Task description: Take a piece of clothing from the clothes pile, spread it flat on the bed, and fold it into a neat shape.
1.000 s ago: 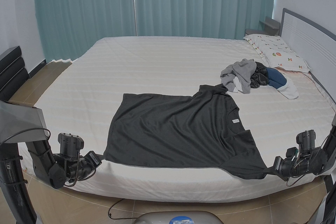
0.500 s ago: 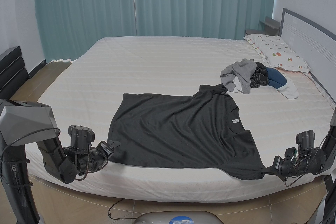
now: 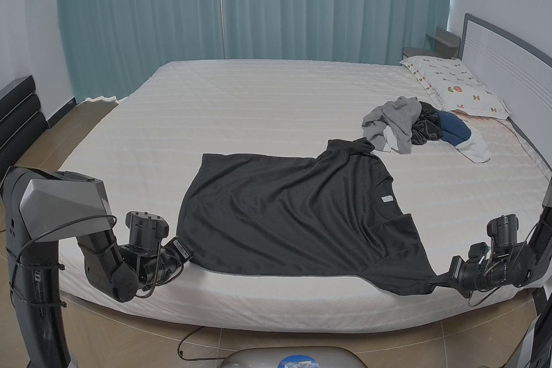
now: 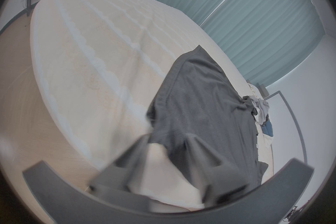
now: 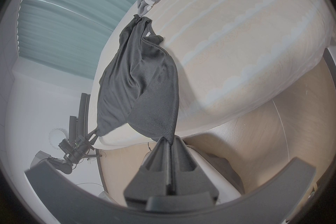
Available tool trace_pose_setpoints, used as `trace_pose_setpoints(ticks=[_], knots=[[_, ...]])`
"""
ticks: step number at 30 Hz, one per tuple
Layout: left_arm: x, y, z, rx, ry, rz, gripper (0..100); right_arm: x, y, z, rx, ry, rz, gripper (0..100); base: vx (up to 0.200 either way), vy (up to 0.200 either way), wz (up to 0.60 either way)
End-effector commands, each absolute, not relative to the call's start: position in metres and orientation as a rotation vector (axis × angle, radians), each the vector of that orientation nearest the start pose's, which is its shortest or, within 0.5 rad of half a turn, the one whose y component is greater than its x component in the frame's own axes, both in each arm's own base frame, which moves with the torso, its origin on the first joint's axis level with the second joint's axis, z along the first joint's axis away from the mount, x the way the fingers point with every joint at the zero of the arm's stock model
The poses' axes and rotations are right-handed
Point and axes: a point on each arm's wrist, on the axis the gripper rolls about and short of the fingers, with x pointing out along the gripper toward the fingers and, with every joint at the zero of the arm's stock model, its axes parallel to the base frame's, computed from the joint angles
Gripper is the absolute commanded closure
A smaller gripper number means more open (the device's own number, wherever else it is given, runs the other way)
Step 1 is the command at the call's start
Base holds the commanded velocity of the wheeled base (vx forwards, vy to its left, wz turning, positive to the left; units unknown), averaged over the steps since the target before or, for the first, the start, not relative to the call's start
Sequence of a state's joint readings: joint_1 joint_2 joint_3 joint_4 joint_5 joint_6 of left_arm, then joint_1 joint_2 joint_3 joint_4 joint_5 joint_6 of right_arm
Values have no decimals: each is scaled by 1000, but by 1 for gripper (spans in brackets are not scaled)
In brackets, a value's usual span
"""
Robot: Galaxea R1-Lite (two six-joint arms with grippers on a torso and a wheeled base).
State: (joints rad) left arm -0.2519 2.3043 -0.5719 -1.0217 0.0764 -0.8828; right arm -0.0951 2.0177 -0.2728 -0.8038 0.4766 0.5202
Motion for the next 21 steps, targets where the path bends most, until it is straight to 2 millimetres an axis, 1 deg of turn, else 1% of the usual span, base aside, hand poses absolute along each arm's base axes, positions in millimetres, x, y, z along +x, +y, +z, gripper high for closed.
trace_pose_setpoints(ticks=[1,2,3,4,5,7,12,17,21], knots=[[306,-79,-32,-695,730,199,100,231,-12,4,746,993,108,100,0,0,0],[304,-79,-32,-693,732,203,100,231,-12,4,746,993,108,100,0,0,0],[298,-75,-29,-679,738,212,100,231,-13,5,746,992,106,100,0,0,0],[298,-74,-29,-677,738,211,100,231,-13,5,746,992,106,100,0,0,0],[291,-70,-25,-658,746,213,100,230,-13,5,745,992,107,100,0,0,0],[284,-67,-21,-642,751,214,100,229,-13,7,741,985,107,100,0,0,0],[270,-65,-13,-590,788,209,100,220,-12,8,727,993,110,100,0,0,0],[260,-63,-9,-535,854,219,100,211,-11,3,663,1030,133,100,0,0,0],[256,-63,-12,-514,897,230,100,203,-10,-2,609,1063,152,100,0,0,0]])
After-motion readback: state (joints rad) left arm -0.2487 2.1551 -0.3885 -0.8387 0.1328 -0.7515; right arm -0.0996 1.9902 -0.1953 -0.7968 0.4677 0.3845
